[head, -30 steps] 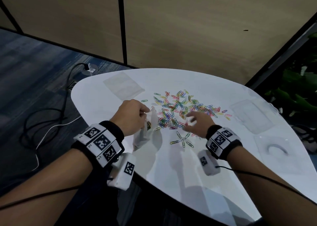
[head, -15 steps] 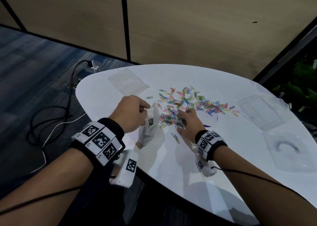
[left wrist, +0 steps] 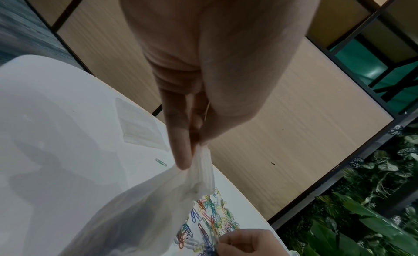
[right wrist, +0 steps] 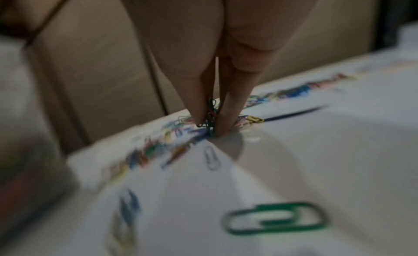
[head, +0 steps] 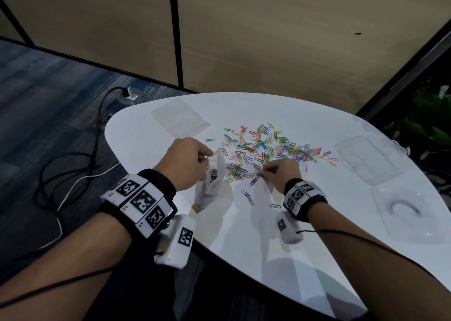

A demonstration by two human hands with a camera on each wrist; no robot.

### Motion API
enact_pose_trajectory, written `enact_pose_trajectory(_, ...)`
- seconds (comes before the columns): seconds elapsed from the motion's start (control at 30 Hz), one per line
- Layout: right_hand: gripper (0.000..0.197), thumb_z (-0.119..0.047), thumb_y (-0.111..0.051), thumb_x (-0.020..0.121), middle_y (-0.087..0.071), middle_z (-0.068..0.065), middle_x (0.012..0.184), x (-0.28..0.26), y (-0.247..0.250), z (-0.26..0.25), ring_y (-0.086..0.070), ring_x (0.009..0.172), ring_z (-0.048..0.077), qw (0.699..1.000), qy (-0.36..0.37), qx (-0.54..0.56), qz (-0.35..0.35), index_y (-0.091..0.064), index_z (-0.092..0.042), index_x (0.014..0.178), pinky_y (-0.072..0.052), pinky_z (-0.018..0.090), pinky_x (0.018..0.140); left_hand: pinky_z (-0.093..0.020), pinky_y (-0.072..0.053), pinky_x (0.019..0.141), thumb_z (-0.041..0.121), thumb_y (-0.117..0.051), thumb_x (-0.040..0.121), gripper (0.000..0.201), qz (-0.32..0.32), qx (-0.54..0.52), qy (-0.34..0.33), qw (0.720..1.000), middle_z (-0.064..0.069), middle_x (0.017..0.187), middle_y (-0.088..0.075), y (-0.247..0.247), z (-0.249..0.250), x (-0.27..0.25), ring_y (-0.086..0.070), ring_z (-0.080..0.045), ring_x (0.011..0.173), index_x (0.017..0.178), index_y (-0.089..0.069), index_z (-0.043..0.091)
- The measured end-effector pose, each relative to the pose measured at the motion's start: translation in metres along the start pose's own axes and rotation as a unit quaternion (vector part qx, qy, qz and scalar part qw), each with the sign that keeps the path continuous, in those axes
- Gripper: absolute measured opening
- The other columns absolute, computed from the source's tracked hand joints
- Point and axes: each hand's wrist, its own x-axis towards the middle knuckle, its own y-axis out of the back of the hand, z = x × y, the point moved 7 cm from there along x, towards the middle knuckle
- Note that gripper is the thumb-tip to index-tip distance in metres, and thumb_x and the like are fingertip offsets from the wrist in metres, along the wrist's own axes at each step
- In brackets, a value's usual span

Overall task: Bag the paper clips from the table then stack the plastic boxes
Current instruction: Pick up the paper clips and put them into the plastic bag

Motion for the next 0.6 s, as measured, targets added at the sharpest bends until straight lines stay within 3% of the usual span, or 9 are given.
enact_pose_trajectory(0.07,0.008,-0.026,-0.078,0.08,-0.075,-0.002,0.08,0.003,0.004,0.016,-0.07,0.078,0.013,0.988,-0.063,0.133,-0.037,-0.079,-0.018,0.08,-0.056,0.024,0.081,-0.035,-0.062,0.08,0.001,-0.05,0.091,0.034,-0.002,0.0,0.003,1.0,-0.008,0.088,-0.073,-0.001,0.001,0.0,-0.076,-0.023,0.07,0.118,-0.069,0.007)
enact_pose_trajectory(0.13,0.019,-0.024,-0.081,0.077,-0.077,0.005,0.086,0.001,0.008,0.016,-0.073,0.082,0.019,0.943,-0.1,0.309,-0.07,-0.079,-0.01,0.09,-0.058,0.032,0.086,-0.036,-0.063,0.079,0.0,-0.05,0.091,0.034,-0.003,-0.002,0.005,1.0,-0.007,0.089,-0.071,-0.002,0.002,0.001,-0.076,-0.024,0.07,0.118,-0.069,0.007)
enact_pose_trajectory(0.2,0.032,-0.013,-0.075,0.082,-0.074,0.013,0.094,-0.006,0.016,-0.006,-0.072,0.08,0.018,0.877,-0.097,0.457,-0.107,-0.07,0.005,0.108,-0.059,0.026,0.078,-0.036,-0.063,0.079,-0.001,-0.05,0.091,0.034,-0.004,-0.005,0.007,1.0,-0.007,0.088,-0.07,-0.004,0.003,0.002,-0.076,-0.026,0.07,0.118,-0.069,0.006)
enact_pose_trajectory(0.27,0.034,-0.009,-0.068,0.088,-0.072,0.015,0.099,-0.021,0.024,-0.042,-0.072,0.082,0.015,0.826,-0.071,0.534,-0.163,-0.064,0.009,0.116,-0.057,0.019,0.073,-0.037,-0.063,0.079,-0.001,-0.049,0.091,0.034,-0.005,-0.009,0.009,1.0,-0.008,0.088,-0.069,-0.006,0.003,0.002,-0.076,-0.027,0.07,0.118,-0.068,0.005)
enact_pose_trajectory(0.33,0.033,-0.009,-0.066,0.09,-0.072,0.016,0.103,-0.037,0.025,-0.075,-0.072,0.089,0.016,0.795,-0.045,0.566,-0.215,-0.063,0.01,0.117,-0.057,0.019,0.076,-0.037,-0.062,0.08,0.0,-0.05,0.091,0.033,-0.003,-0.008,0.006,1.0,-0.01,0.089,-0.07,-0.007,0.005,0.002,-0.076,-0.027,0.07,0.118,-0.069,0.005)
enact_pose_trajectory(0.4,0.027,-0.006,-0.064,0.09,-0.073,0.014,0.098,-0.052,0.017,-0.098,-0.072,0.087,0.017,0.795,-0.028,0.558,-0.237,-0.065,0.01,0.112,-0.057,0.02,0.077,-0.035,-0.062,0.081,0.0,-0.05,0.091,0.032,-0.001,-0.007,0.001,1.0,-0.012,0.092,-0.073,-0.009,0.007,0.002,-0.076,-0.027,0.072,0.117,-0.069,0.005)
enact_pose_trajectory(0.47,0.012,0.0,-0.065,0.089,-0.072,0.013,0.088,-0.063,0.003,-0.112,-0.072,0.076,0.016,0.821,-0.01,0.523,-0.227,-0.069,0.005,0.098,-0.059,0.022,0.075,-0.035,-0.061,0.084,0.002,-0.052,0.09,0.031,0.004,-0.008,-0.003,1.0,-0.013,0.094,-0.074,-0.009,0.008,0.002,-0.075,-0.027,0.077,0.115,-0.07,0.006)
enact_pose_trajectory(0.53,0.007,0.005,-0.067,0.086,-0.07,0.014,0.081,-0.07,-0.007,-0.12,-0.07,0.069,0.016,0.856,0.018,0.476,-0.199,-0.071,0.0,0.086,-0.06,0.024,0.075,-0.037,-0.06,0.087,0.003,-0.055,0.089,0.029,0.009,-0.007,-0.007,1.0,-0.014,0.096,-0.075,-0.008,0.007,0.002,-0.074,-0.027,0.084,0.111,-0.072,0.007)
enact_pose_trajectory(0.6,0.011,0.002,-0.067,0.085,-0.071,0.007,0.078,-0.069,-0.011,-0.124,-0.068,0.067,0.011,0.92,0.084,0.348,-0.158,-0.073,-0.008,0.085,-0.058,0.02,0.074,-0.038,-0.058,0.09,0.004,-0.055,0.089,0.028,0.007,-0.012,-0.004,1.0,-0.014,0.098,-0.075,-0.009,0.007,0.002,-0.074,-0.027,0.087,0.111,-0.072,0.007)
